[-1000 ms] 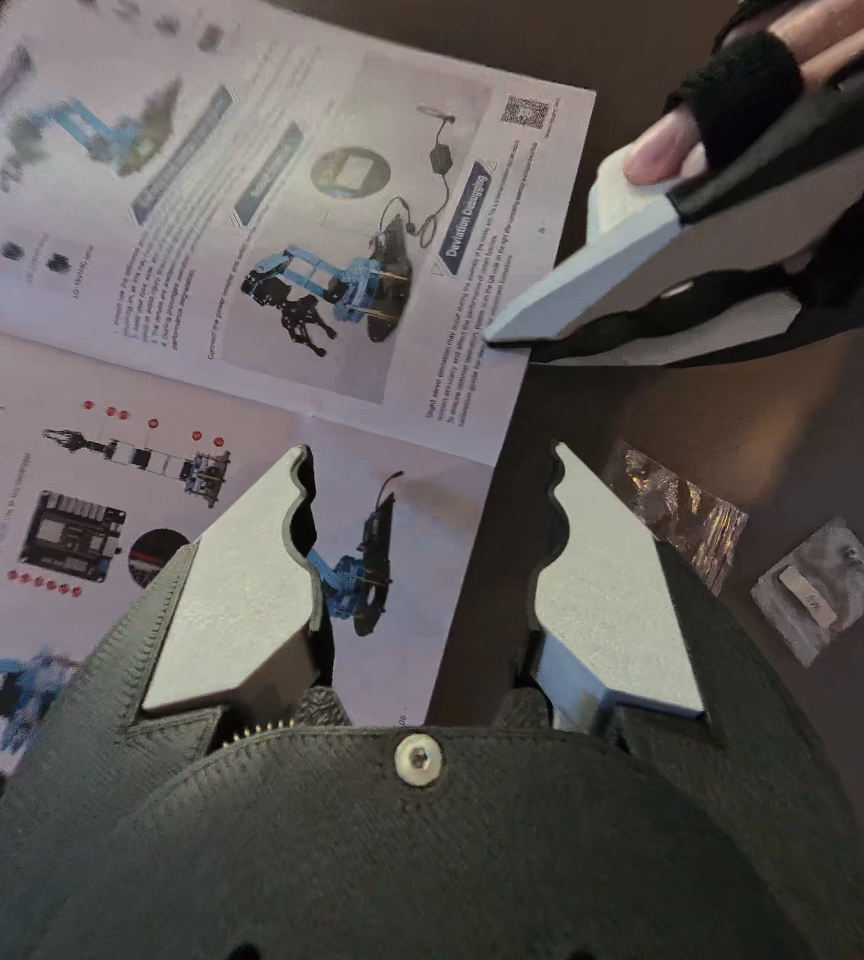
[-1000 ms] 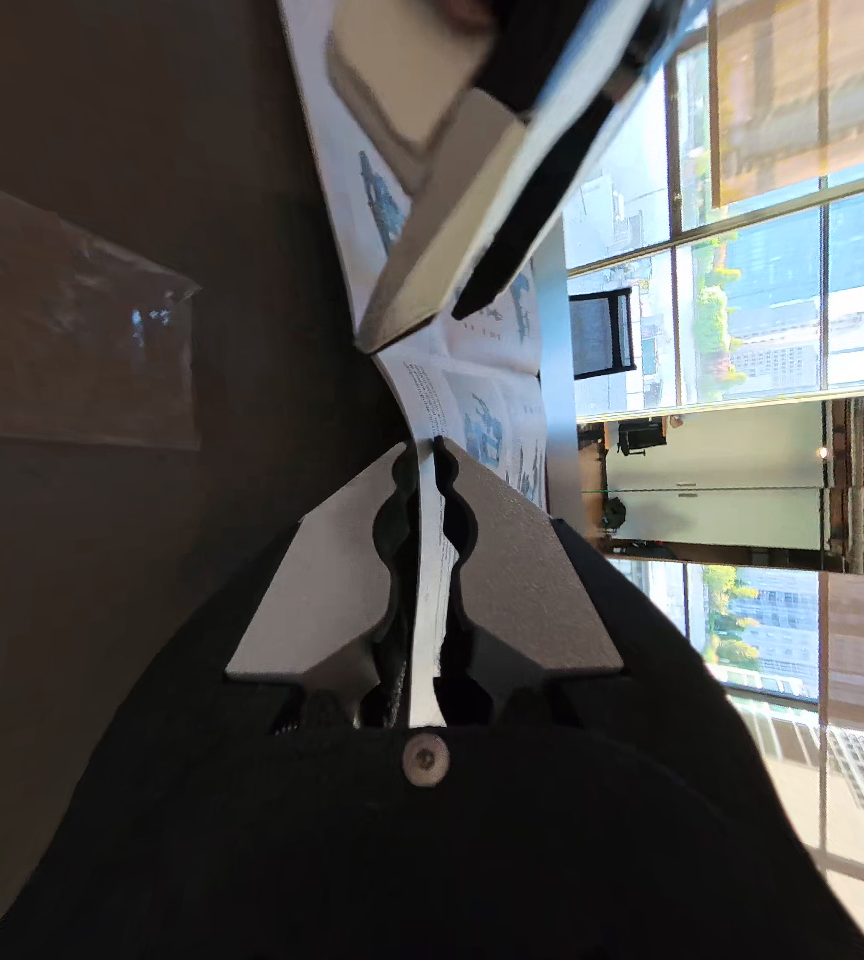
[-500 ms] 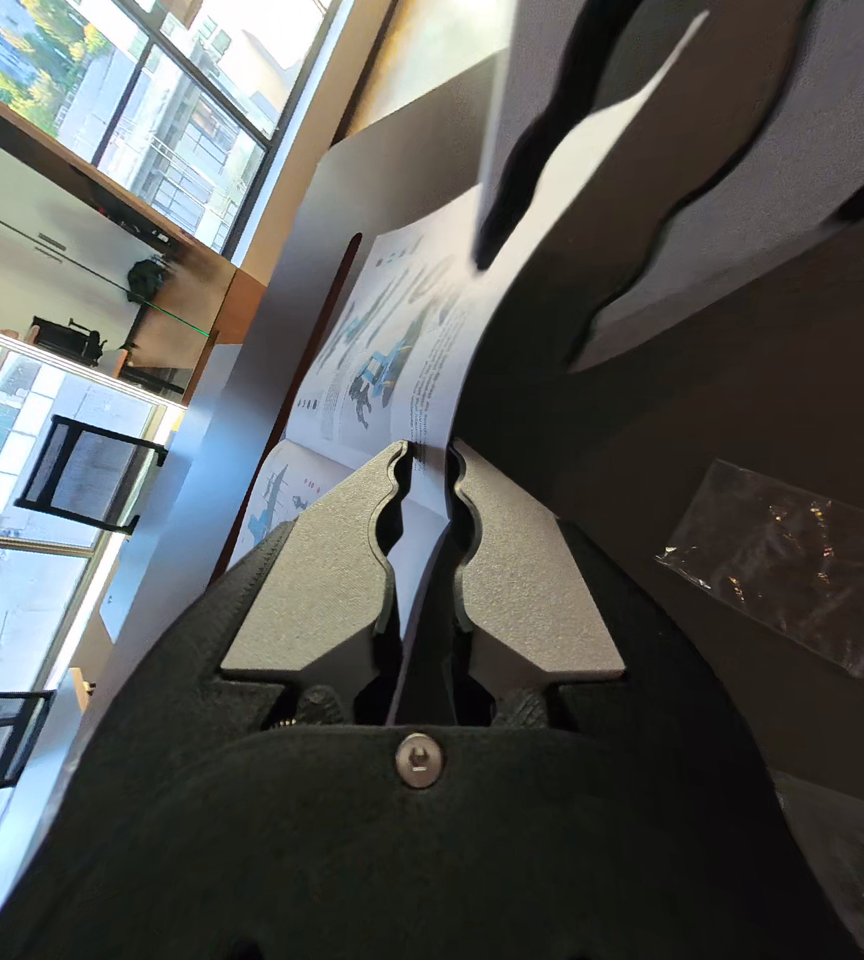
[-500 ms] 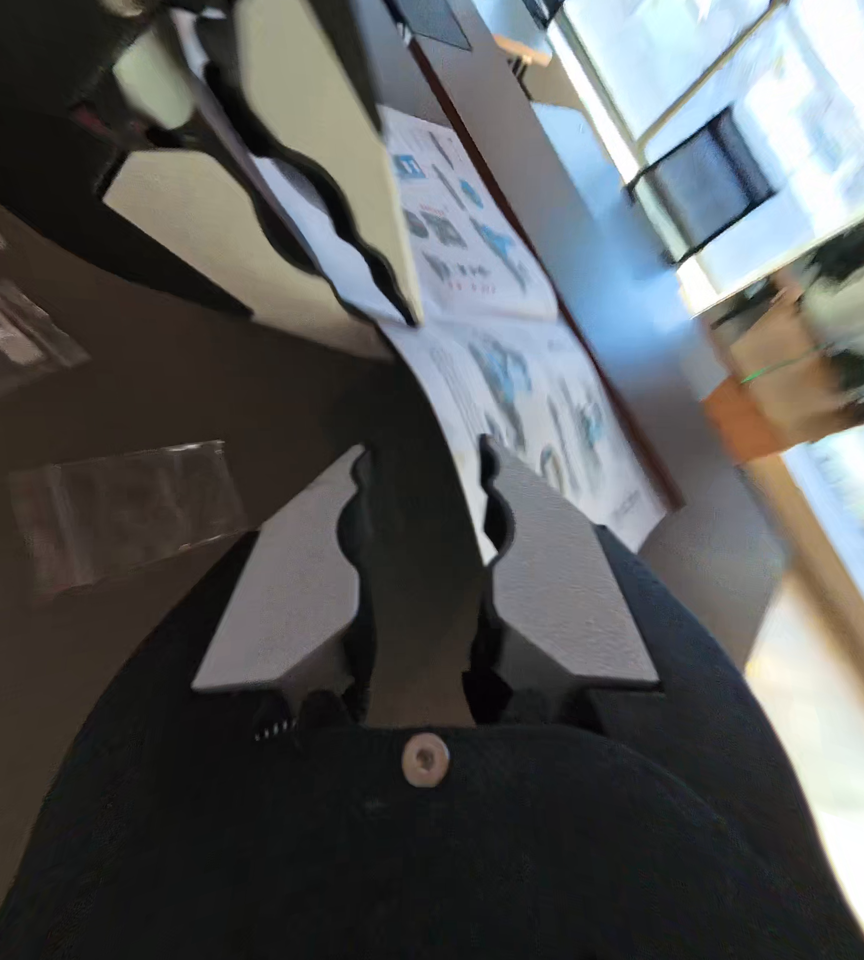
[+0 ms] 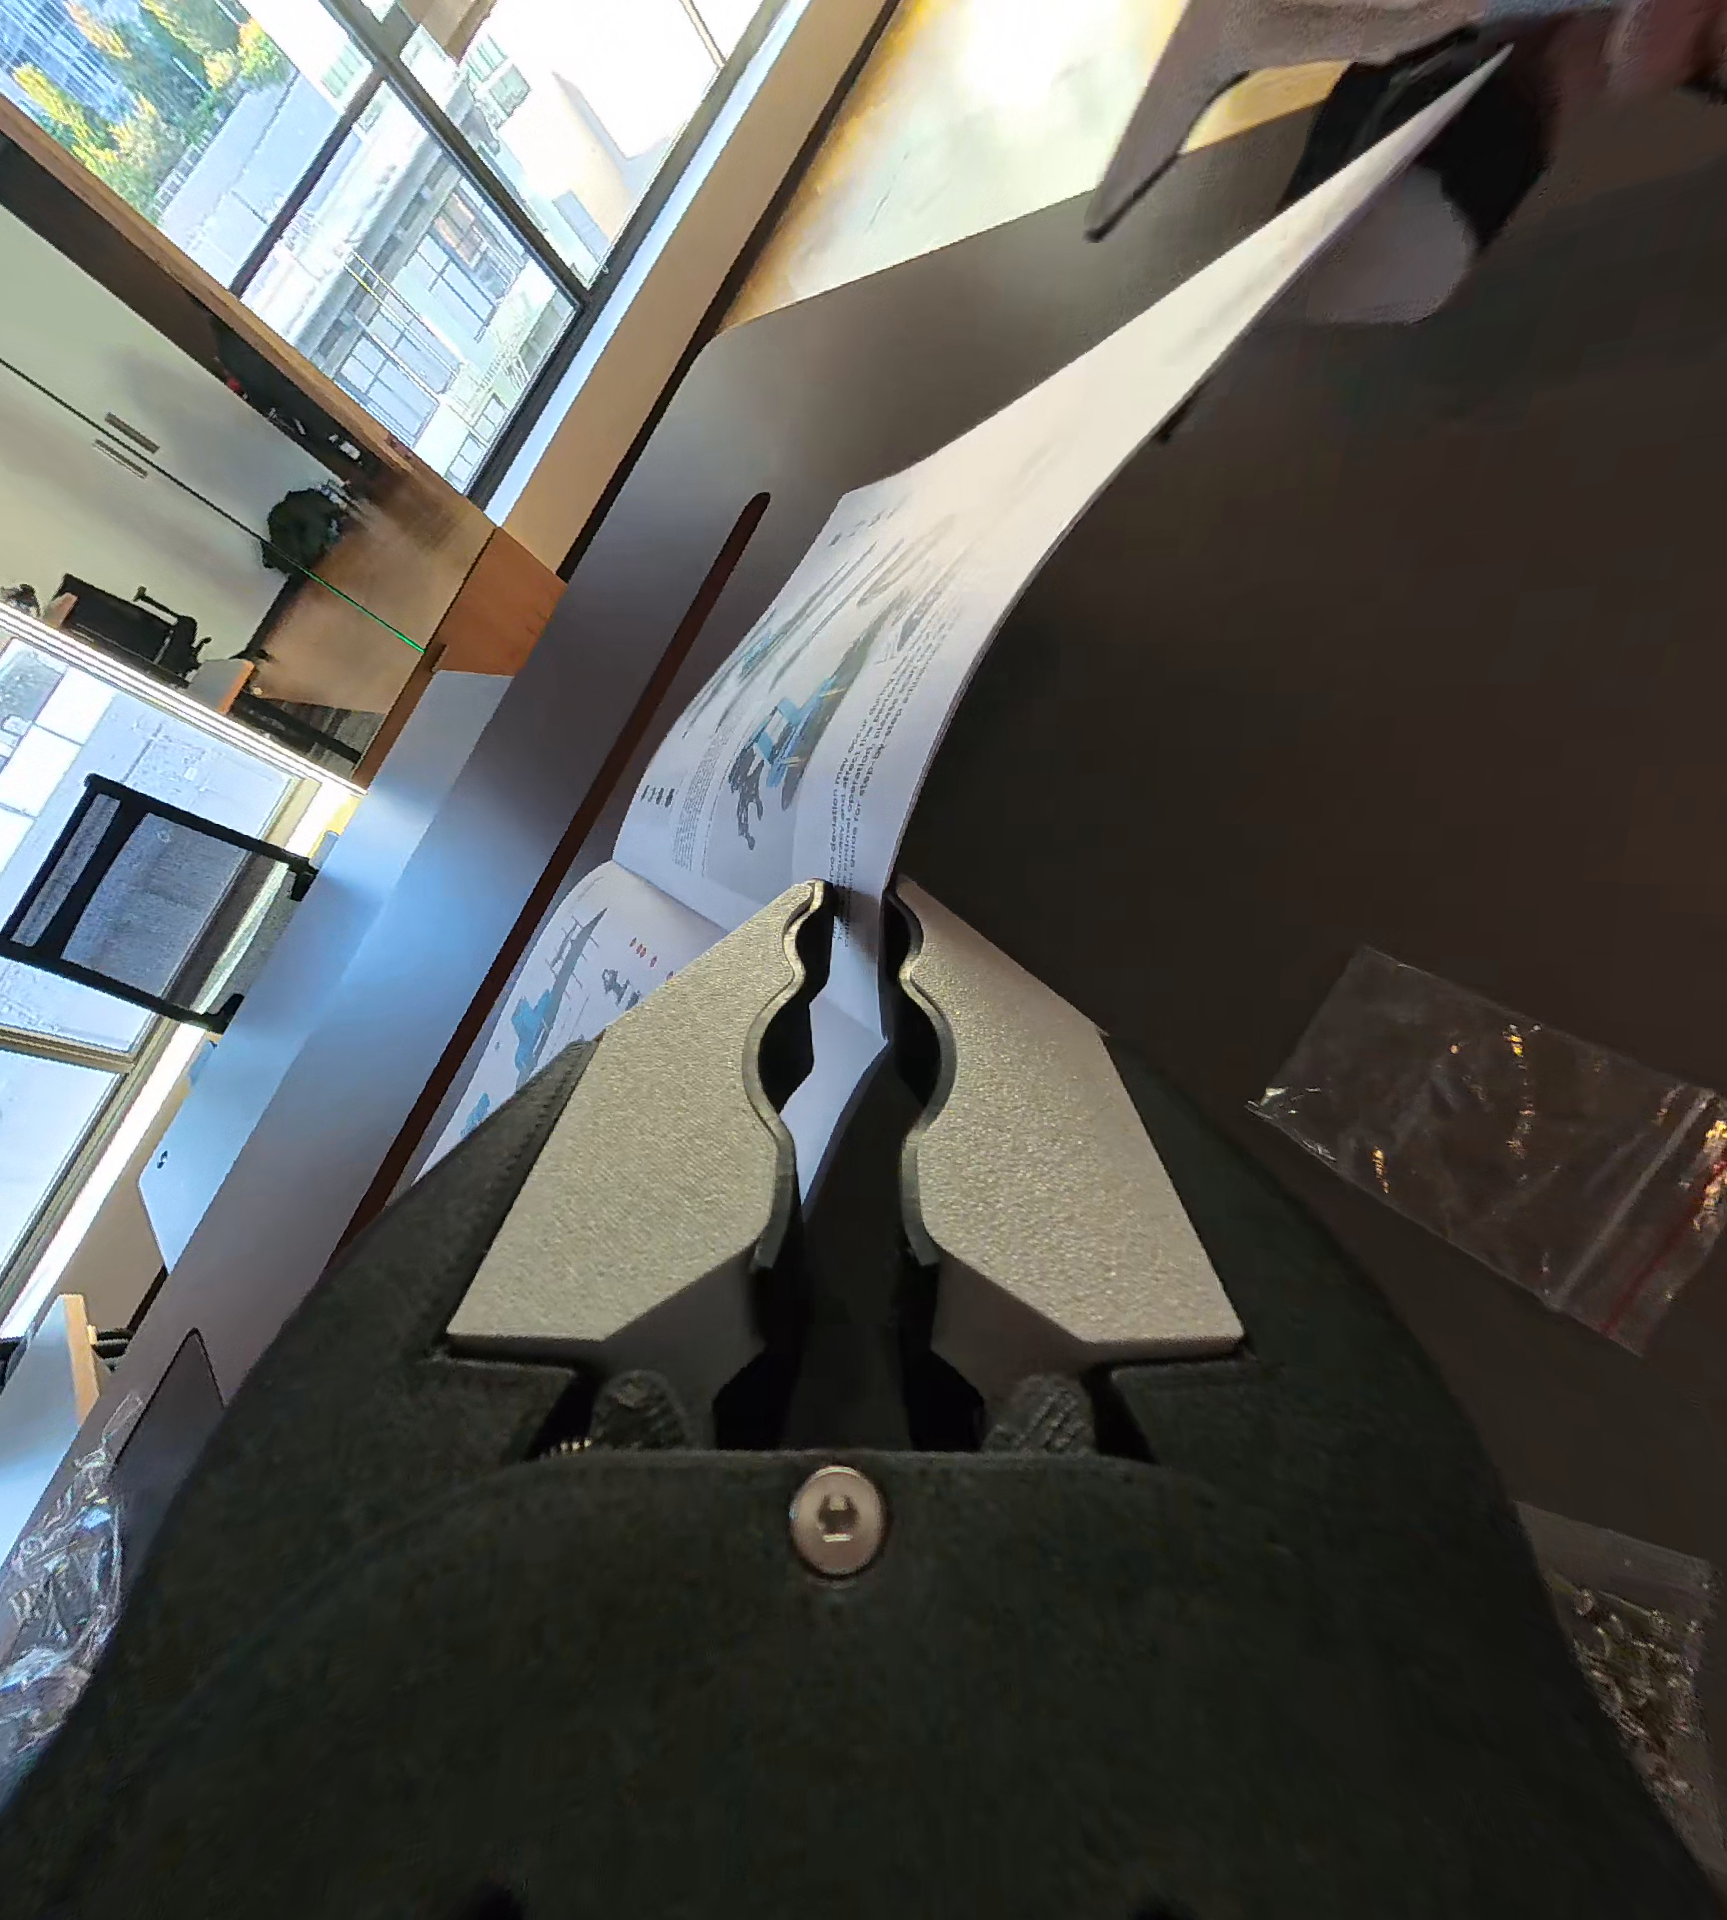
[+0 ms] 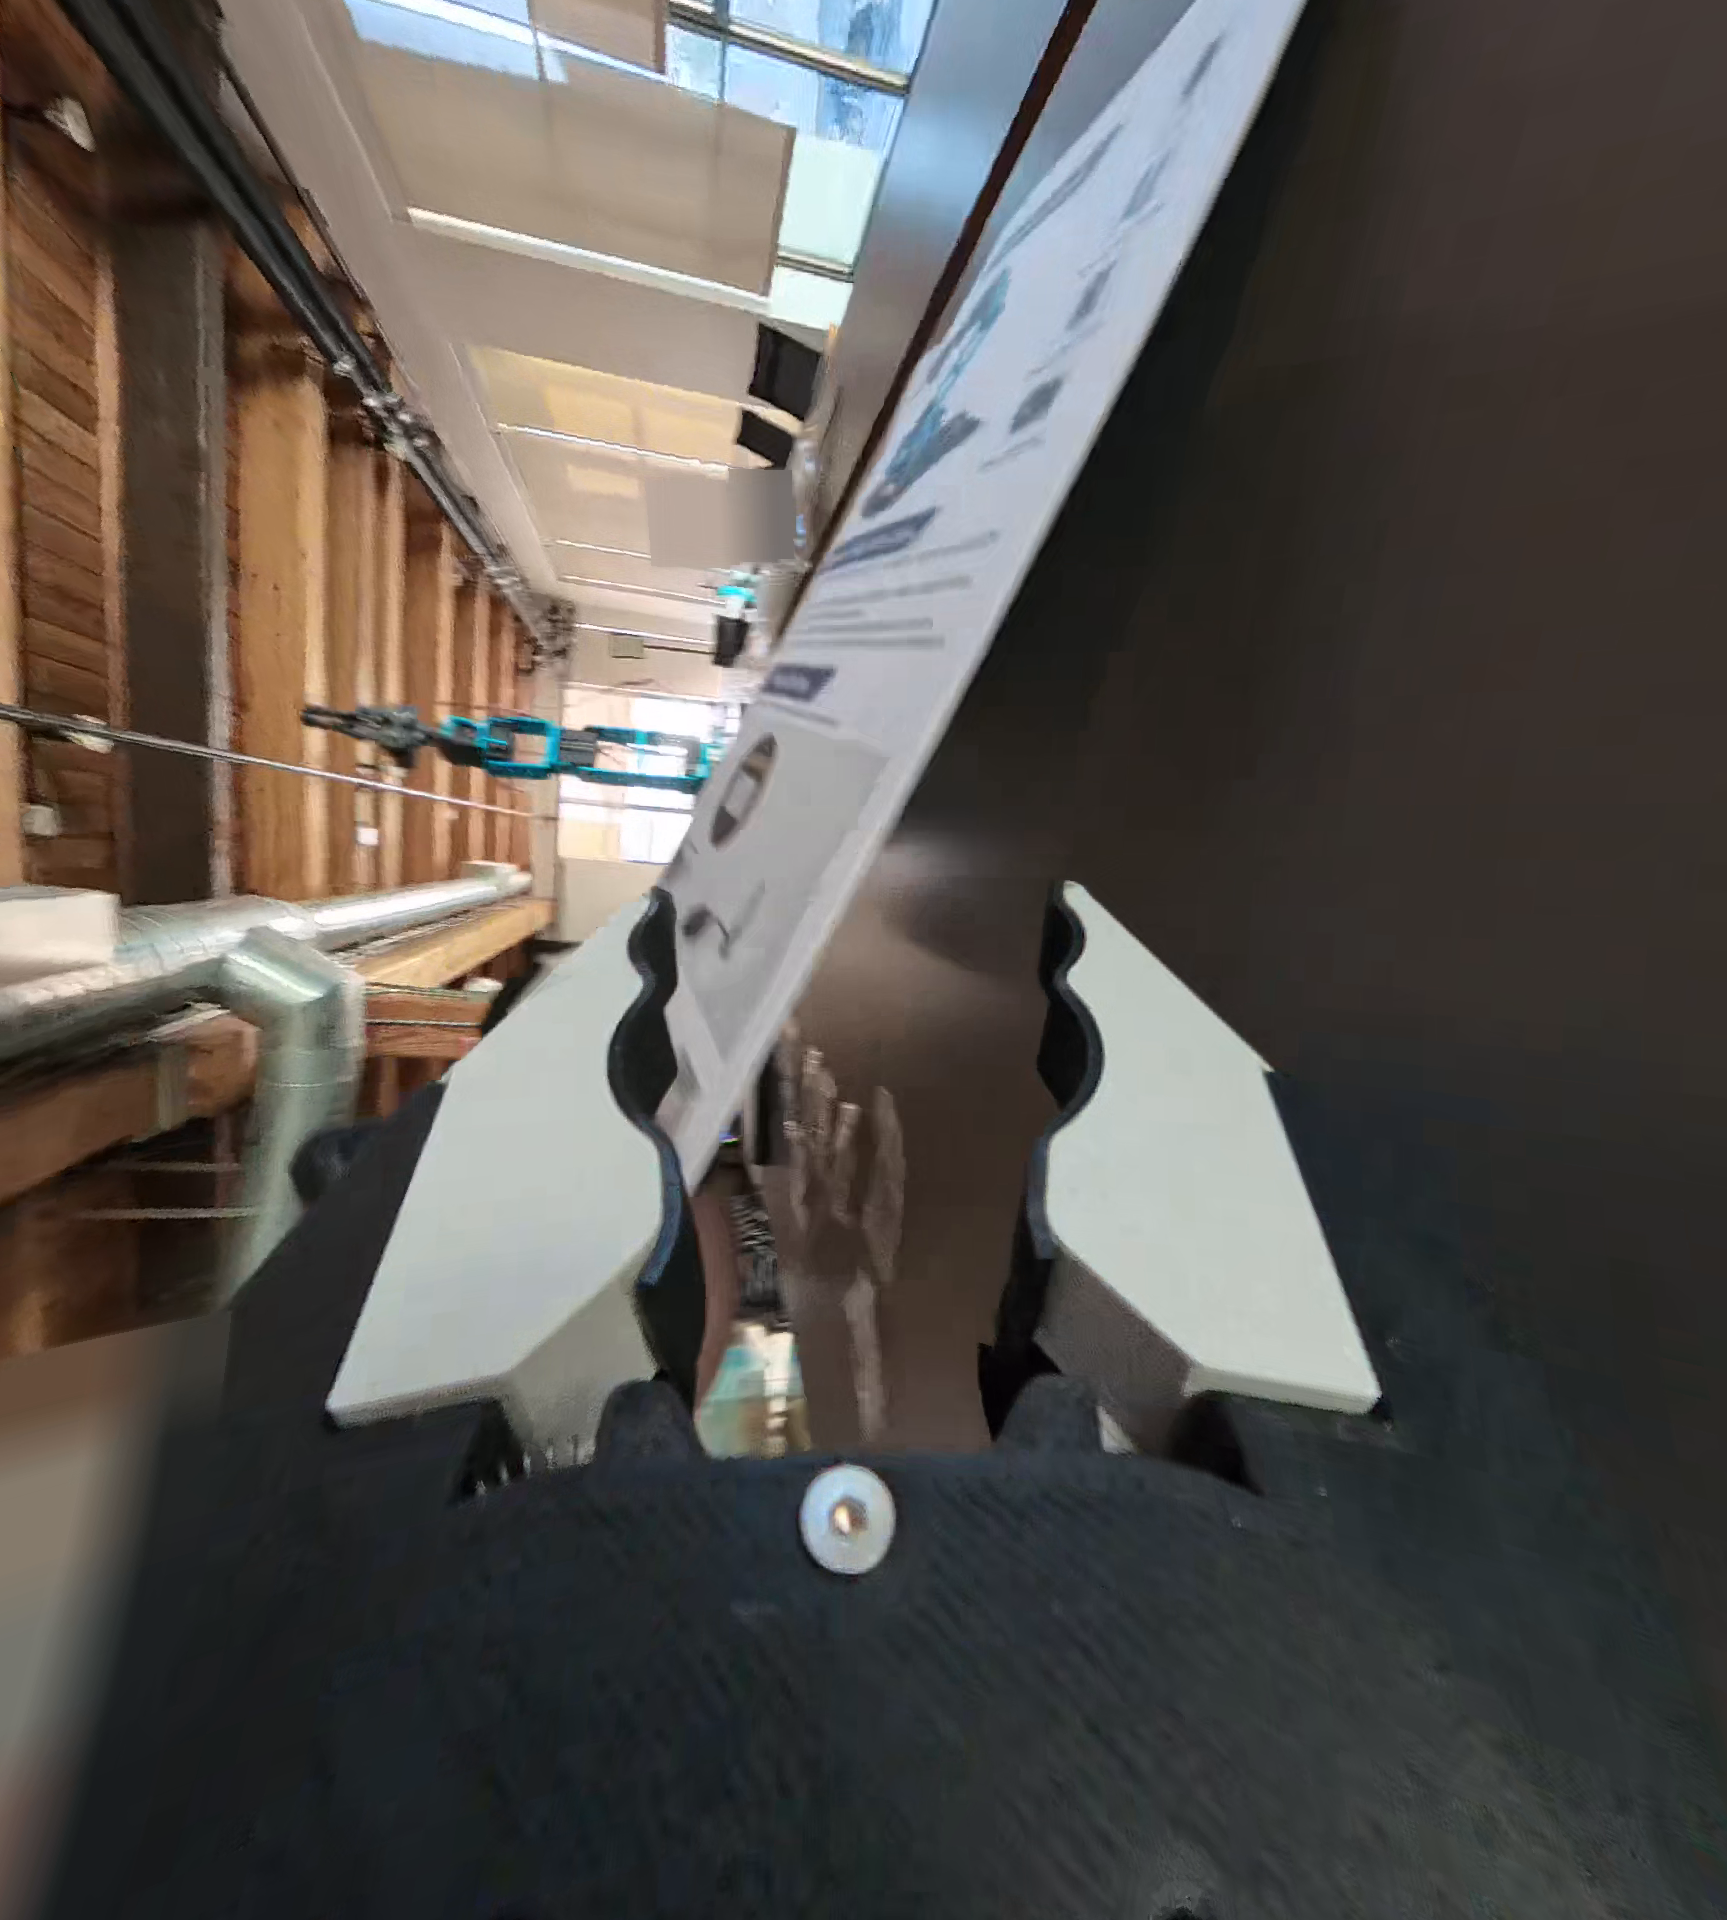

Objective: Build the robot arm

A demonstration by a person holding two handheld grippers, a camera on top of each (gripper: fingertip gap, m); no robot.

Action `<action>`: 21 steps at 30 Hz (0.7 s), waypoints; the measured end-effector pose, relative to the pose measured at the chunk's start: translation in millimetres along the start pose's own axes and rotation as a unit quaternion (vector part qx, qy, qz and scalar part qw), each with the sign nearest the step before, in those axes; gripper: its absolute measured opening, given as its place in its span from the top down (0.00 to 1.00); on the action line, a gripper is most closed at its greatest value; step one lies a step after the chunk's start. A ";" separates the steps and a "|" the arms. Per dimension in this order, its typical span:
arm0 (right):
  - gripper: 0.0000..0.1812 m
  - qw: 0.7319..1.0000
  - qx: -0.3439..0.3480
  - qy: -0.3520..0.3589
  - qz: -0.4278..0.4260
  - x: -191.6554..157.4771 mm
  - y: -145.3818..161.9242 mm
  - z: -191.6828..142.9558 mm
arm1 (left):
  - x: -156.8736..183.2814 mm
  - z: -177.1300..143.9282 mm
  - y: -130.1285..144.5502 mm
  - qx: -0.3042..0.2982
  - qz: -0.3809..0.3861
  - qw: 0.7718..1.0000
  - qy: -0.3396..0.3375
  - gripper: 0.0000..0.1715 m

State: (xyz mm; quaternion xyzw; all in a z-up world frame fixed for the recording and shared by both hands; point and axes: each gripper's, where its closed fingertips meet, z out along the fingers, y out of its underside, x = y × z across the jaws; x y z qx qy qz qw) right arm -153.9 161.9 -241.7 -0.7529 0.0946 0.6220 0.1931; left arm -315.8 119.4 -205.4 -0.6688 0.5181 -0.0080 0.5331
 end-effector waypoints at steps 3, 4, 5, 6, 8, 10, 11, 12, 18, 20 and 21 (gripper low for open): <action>0.66 0.999 -0.036 -0.019 0.030 -4.1 -6.5 26.4 | 4.4 -4.3 -2.4 0.006 0.001 1.000 0.005 0.96; 0.68 0.999 -0.036 -0.010 0.027 -0.2 -11.5 32.4 | 6.1 -6.1 -3.4 0.009 -0.001 1.000 0.007 0.96; 0.70 0.999 -0.041 -0.003 0.030 3.4 -14.9 37.6 | 8.1 -7.7 -4.1 0.013 -0.005 1.000 0.011 0.96; 0.72 0.998 -0.048 -0.008 0.035 4.1 -17.8 42.0 | 10.7 -9.1 -4.6 0.017 -0.008 1.000 0.018 0.96; 0.92 0.996 -0.045 -0.062 0.050 -8.7 -26.4 45.9 | 14.4 -10.7 -3.6 0.021 -0.016 0.999 0.028 0.95; 1.00 0.991 -0.031 -0.115 0.059 -23.8 -35.7 45.1 | 20.1 -9.7 -0.4 0.020 -0.034 0.998 0.052 0.92; 1.00 0.990 -0.033 -0.125 0.049 -29.3 -38.7 44.7 | 23.6 -8.3 2.1 0.017 -0.052 0.996 0.068 0.90; 1.00 0.993 -0.032 -0.115 0.018 -32.0 -42.1 44.8 | 27.2 -7.1 4.7 0.014 -0.075 0.993 0.087 0.89; 1.00 0.962 -0.061 -0.019 -0.266 -67.5 -62.7 37.6 | 14.3 -12.9 26.0 0.018 -0.214 0.963 0.161 0.69; 1.00 0.920 -0.080 0.019 -0.382 -82.5 -64.1 31.5 | -8.8 -15.1 35.9 0.033 -0.275 0.948 0.158 0.68; 1.00 0.892 -0.090 0.019 -0.443 -94.6 -59.3 28.7 | -22.9 -14.8 41.4 0.042 -0.306 0.939 0.154 0.67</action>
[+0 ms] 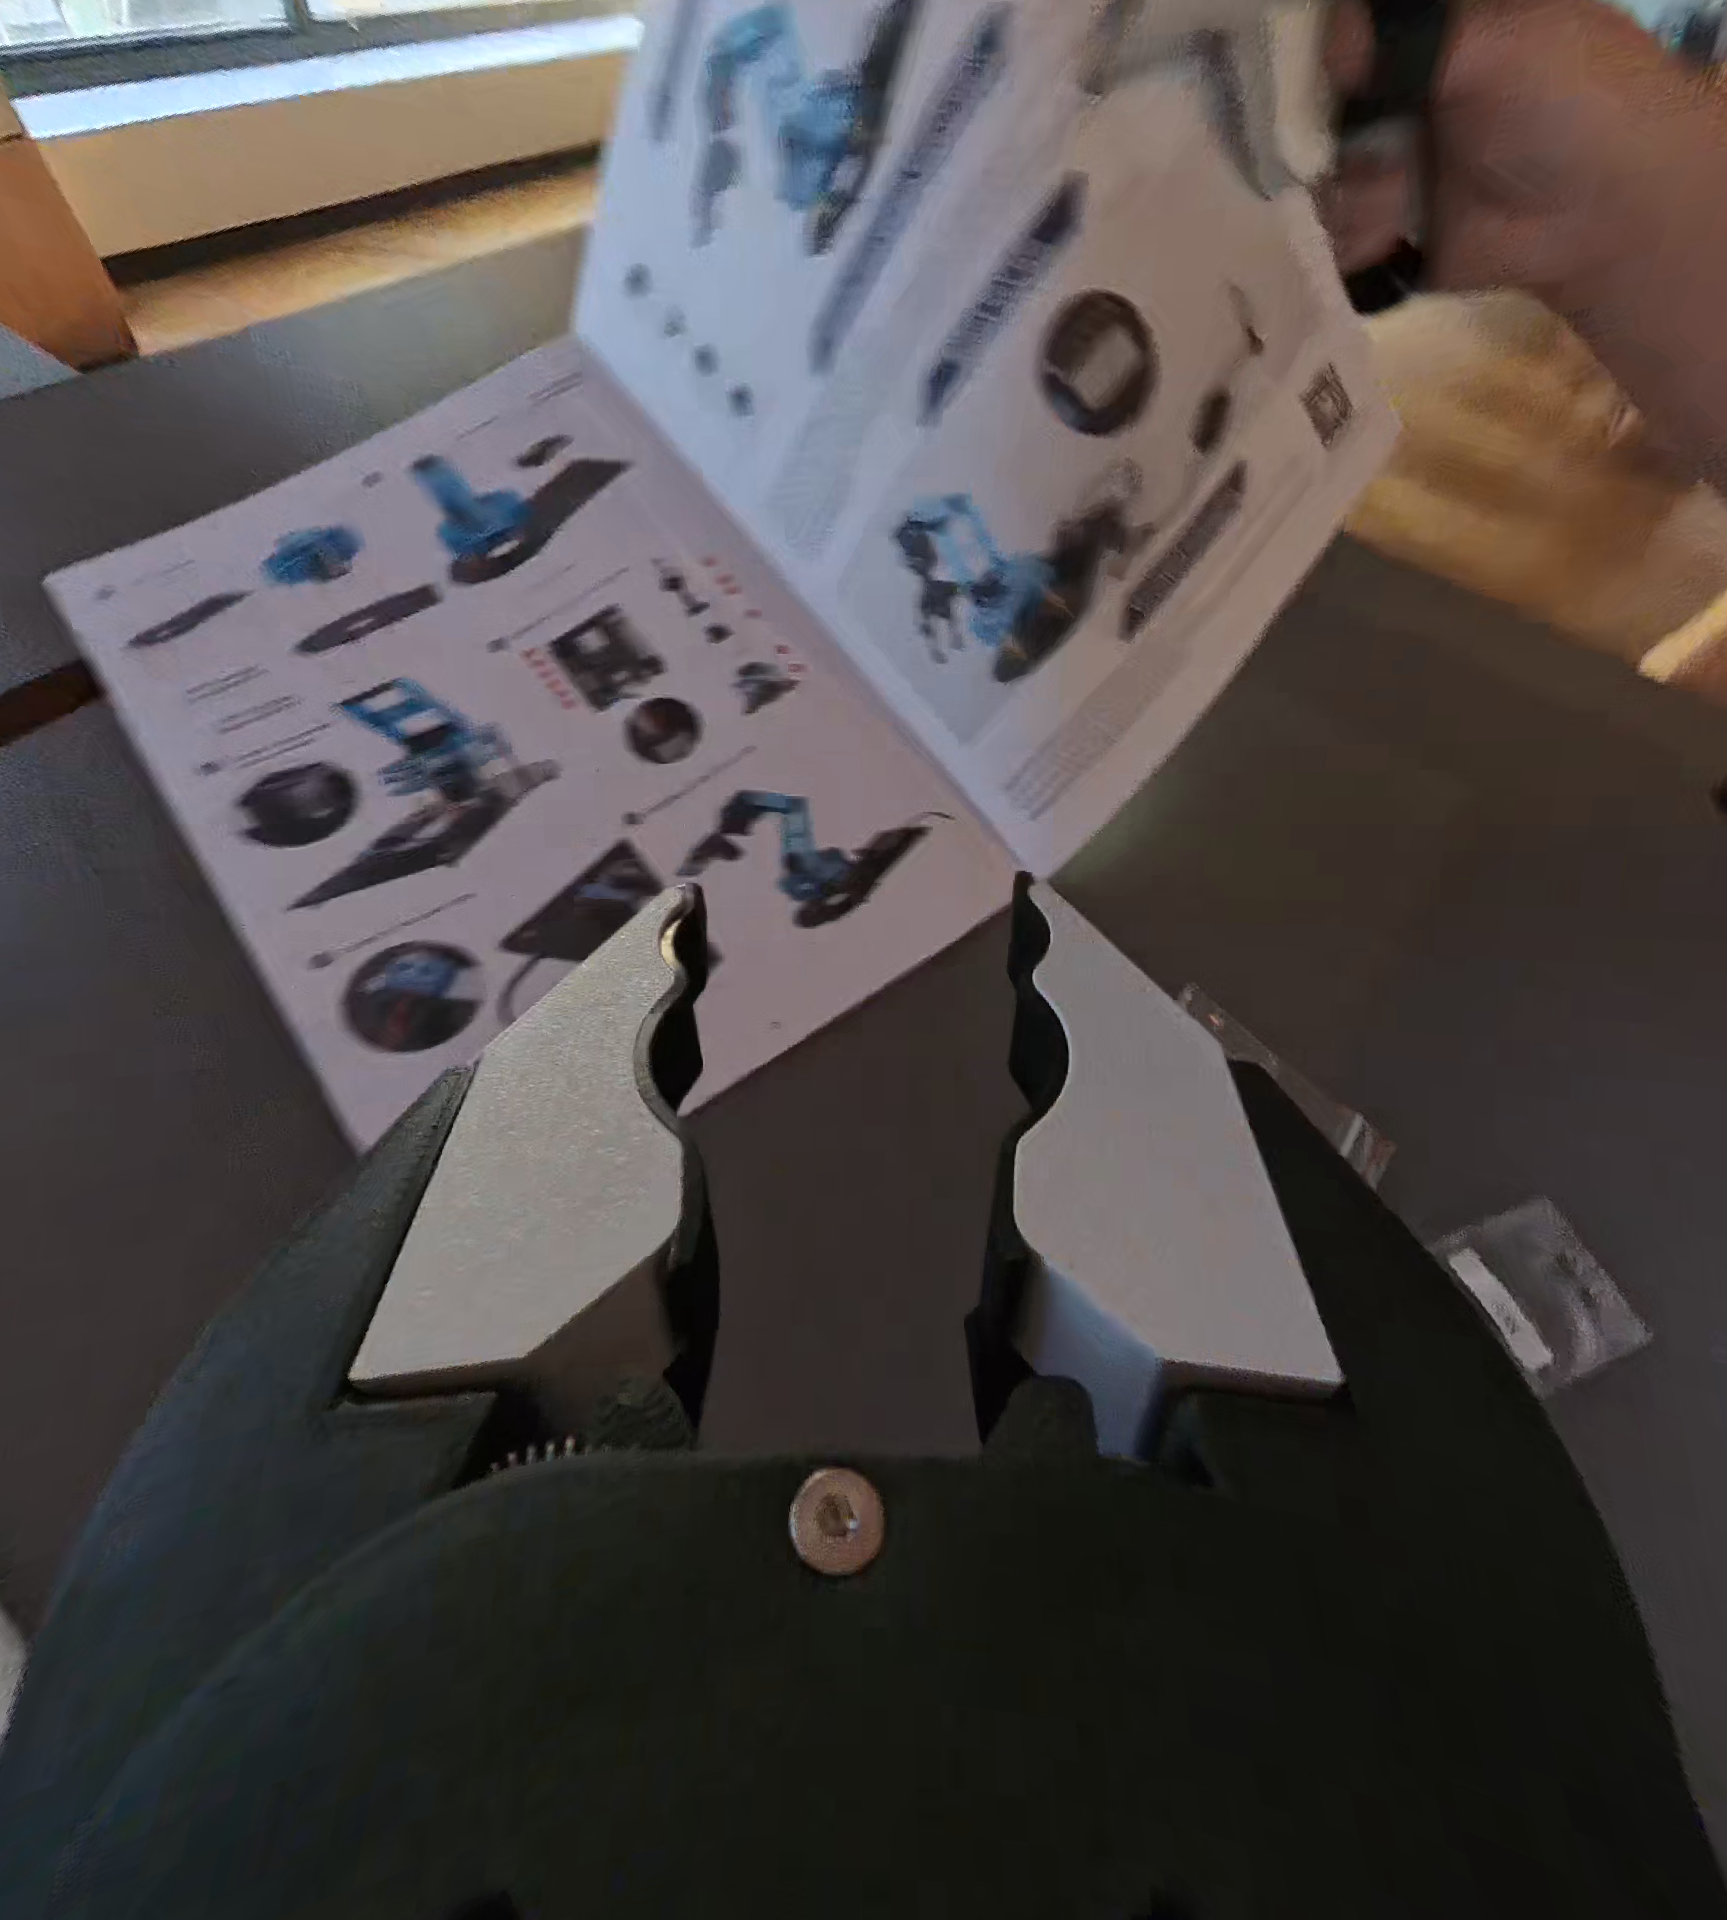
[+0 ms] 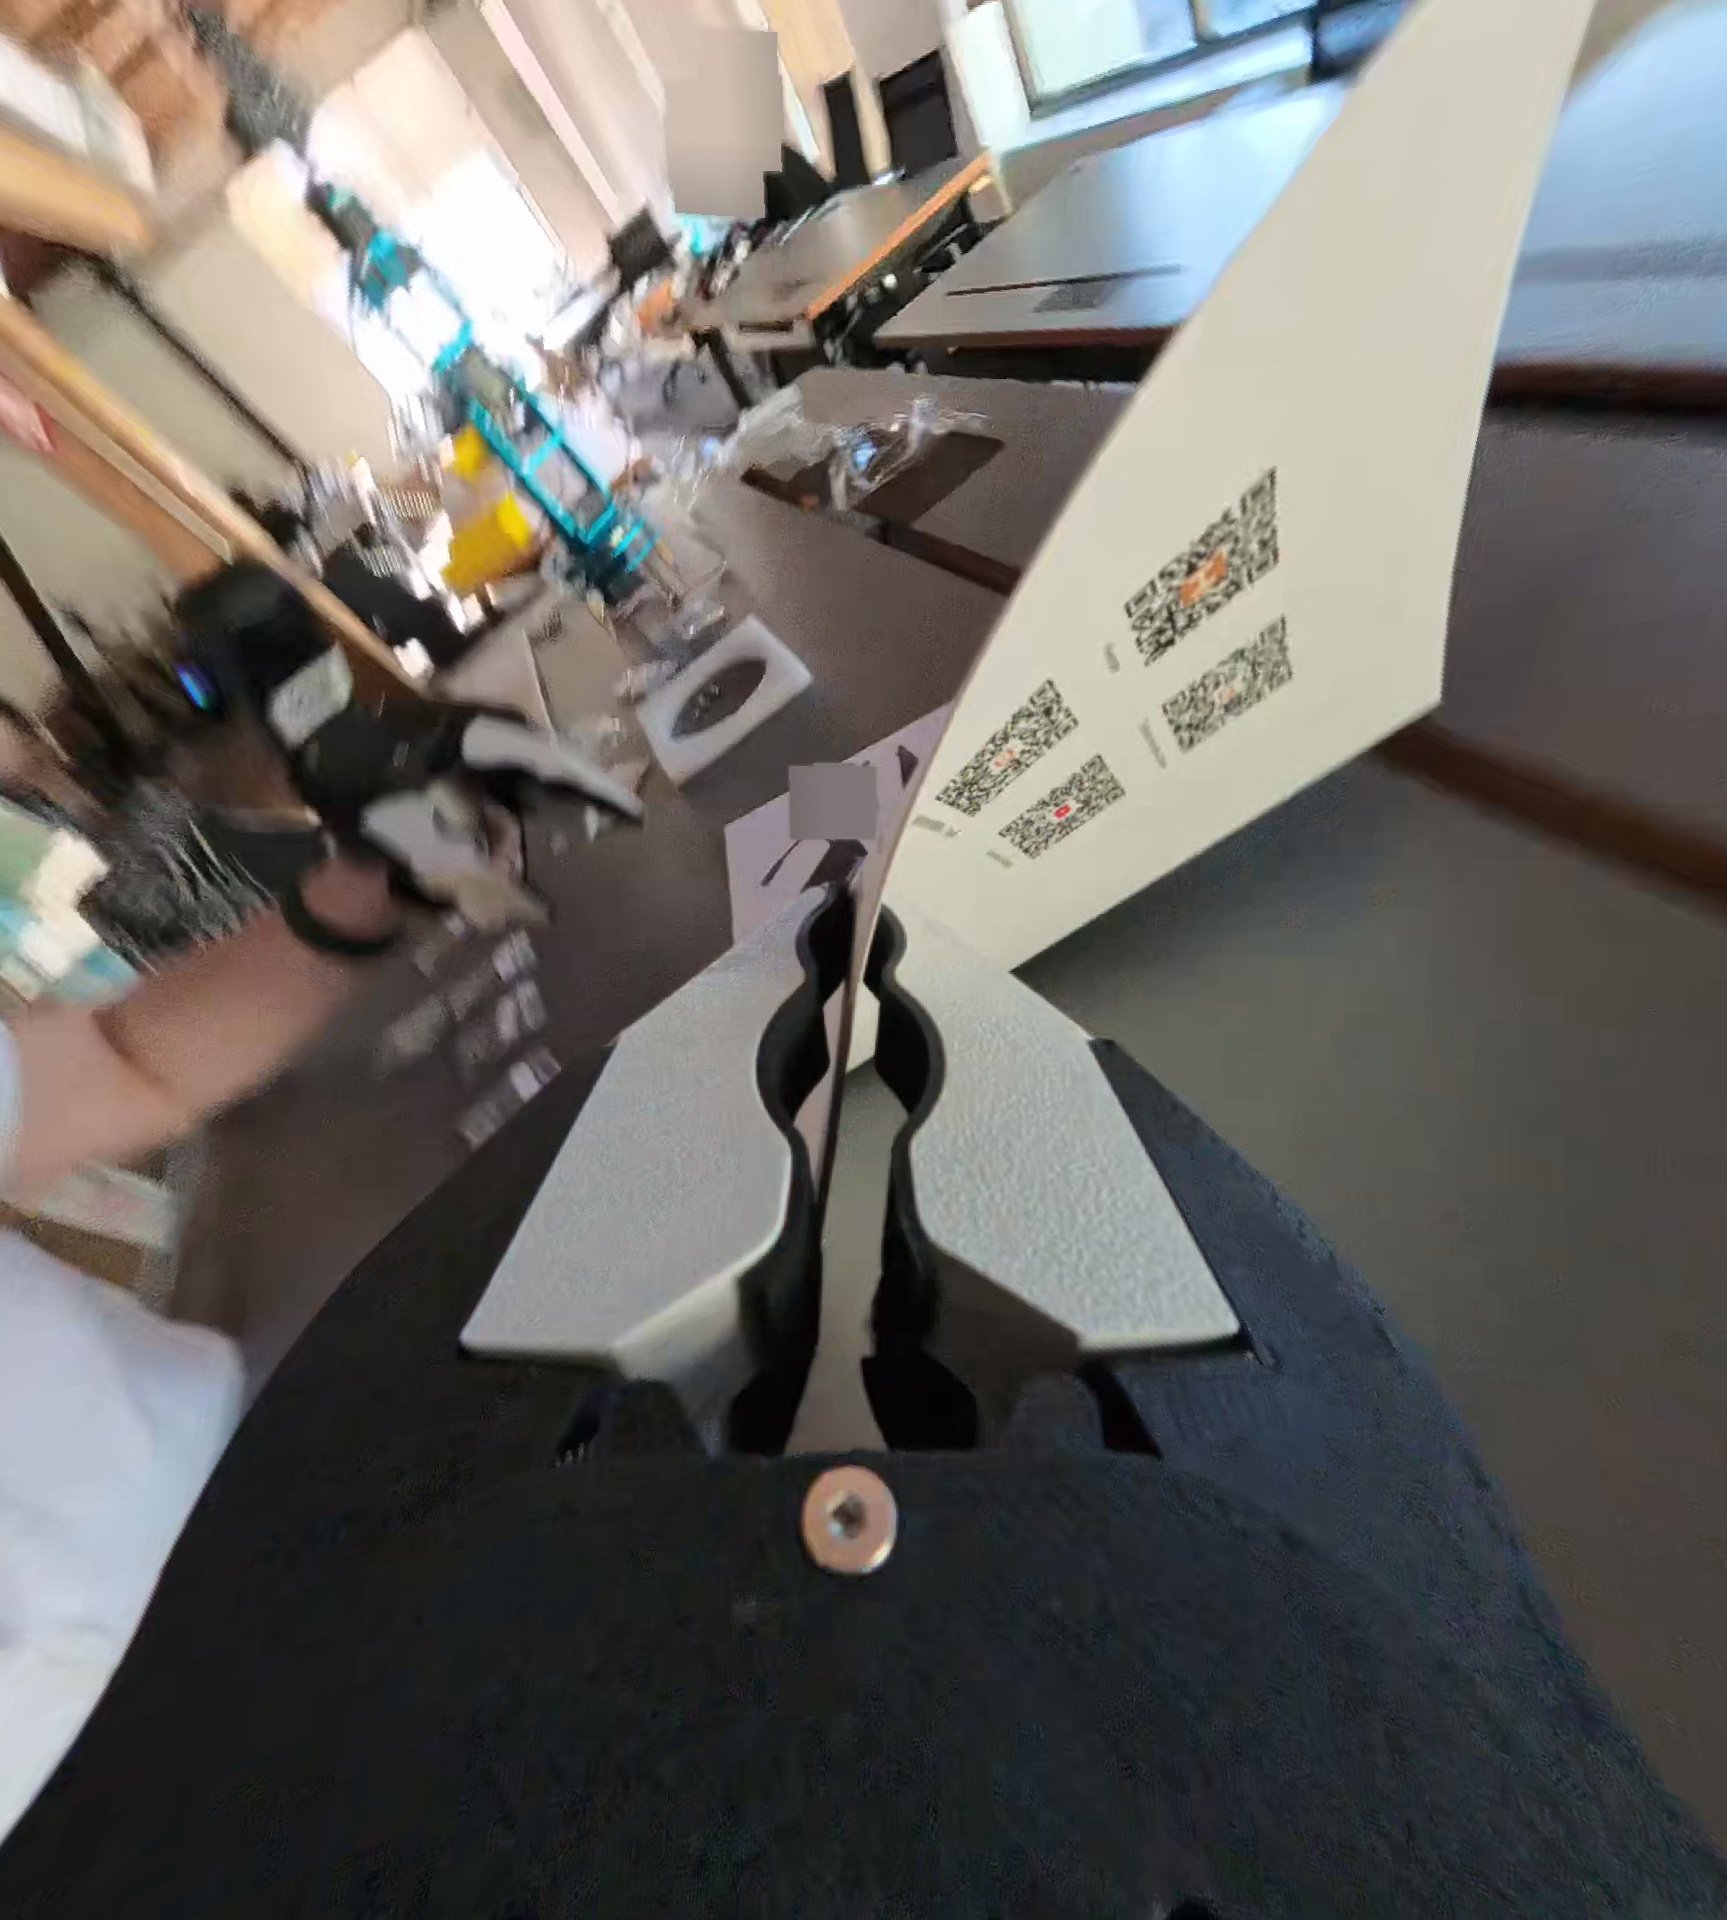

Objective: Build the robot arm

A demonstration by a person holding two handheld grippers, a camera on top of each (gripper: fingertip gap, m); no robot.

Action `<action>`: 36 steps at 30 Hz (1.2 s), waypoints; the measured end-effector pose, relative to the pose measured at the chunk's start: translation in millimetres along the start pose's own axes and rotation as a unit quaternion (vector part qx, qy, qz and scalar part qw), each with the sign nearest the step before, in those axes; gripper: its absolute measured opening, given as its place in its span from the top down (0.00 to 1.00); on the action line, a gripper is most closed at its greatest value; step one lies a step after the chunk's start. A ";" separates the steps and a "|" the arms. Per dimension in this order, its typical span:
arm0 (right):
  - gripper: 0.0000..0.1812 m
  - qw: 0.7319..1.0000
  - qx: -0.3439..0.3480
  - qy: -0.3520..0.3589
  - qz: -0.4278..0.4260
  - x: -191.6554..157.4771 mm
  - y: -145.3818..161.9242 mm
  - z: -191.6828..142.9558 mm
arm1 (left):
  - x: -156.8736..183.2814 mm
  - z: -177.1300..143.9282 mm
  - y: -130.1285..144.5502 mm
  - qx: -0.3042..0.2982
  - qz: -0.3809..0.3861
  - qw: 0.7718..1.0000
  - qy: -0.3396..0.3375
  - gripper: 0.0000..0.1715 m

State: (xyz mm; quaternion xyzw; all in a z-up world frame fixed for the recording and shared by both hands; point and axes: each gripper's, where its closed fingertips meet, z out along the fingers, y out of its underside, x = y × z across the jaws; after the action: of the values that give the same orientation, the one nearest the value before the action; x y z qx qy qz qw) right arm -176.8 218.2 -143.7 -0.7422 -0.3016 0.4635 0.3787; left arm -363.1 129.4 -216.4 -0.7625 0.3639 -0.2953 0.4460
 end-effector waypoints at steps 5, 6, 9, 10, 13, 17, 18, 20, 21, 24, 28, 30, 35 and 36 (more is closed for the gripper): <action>1.00 0.971 -0.043 0.021 -0.235 -58.5 -21.7 -14.8 | -72.5 -10.6 -16.3 0.054 -0.090 0.994 -0.024 0.60; 1.00 0.962 -0.044 0.031 -0.266 -67.7 -25.1 -18.0 | -86.4 -11.3 -17.9 0.060 -0.098 0.993 -0.035 0.57; 1.00 0.940 -0.030 0.051 -0.337 -88.7 -29.3 -28.5 | -119.2 -14.5 -23.6 0.086 -0.135 0.986 -0.052 0.50; 1.00 0.936 -0.021 0.057 -0.346 -92.1 -28.8 -32.3 | -125.4 -16.2 -26.9 0.101 -0.149 0.983 -0.047 0.50; 1.00 0.939 -0.007 0.066 -0.336 -90.7 -21.2 -41.4 | -126.2 -19.9 -36.3 0.145 -0.190 0.971 0.011 0.62; 1.00 0.954 0.015 0.088 -0.286 -71.3 -11.4 -51.1 | -97.0 -21.6 -34.5 0.155 -0.230 0.951 0.138 0.79; 1.00 0.958 0.024 0.089 -0.271 -66.8 -9.6 -53.1 | -93.2 -21.0 -31.2 0.154 -0.235 0.949 0.145 0.79; 1.00 0.961 0.043 0.101 -0.254 -56.4 -7.1 -57.9 | -85.9 -18.0 -24.7 0.145 -0.234 0.950 0.149 0.79; 1.00 0.962 0.055 0.105 -0.247 -52.5 -7.2 -60.7 | -80.6 -15.9 -22.3 0.131 -0.232 0.951 0.153 0.79; 1.00 0.965 0.084 0.100 -0.227 -46.1 -6.2 -67.3 | -59.6 -6.0 -17.6 0.093 -0.225 0.954 0.178 0.81; 1.00 0.967 0.109 0.095 -0.211 -42.4 -5.2 -71.4 | -46.2 5.4 -27.5 0.106 -0.218 0.951 0.191 0.88; 1.00 0.967 0.117 0.096 -0.206 -39.7 -4.4 -73.9 | -51.1 3.7 -40.1 0.137 -0.224 0.947 0.185 0.91; 1.00 0.976 0.148 0.082 -0.135 -25.7 -9.2 -85.7 | -45.4 0.9 -59.6 0.128 -0.189 0.955 0.187 1.00; 1.00 0.978 0.159 0.066 -0.116 -27.2 -13.3 -89.7 | -42.7 -3.1 -67.8 0.131 -0.182 0.956 0.190 1.00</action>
State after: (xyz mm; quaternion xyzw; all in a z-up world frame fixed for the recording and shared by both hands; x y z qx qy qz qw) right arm -106.4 178.2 -94.6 -0.6615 -0.2826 0.4082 0.5621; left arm -369.6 185.8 -159.8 -0.6808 0.2548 -0.5559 0.4031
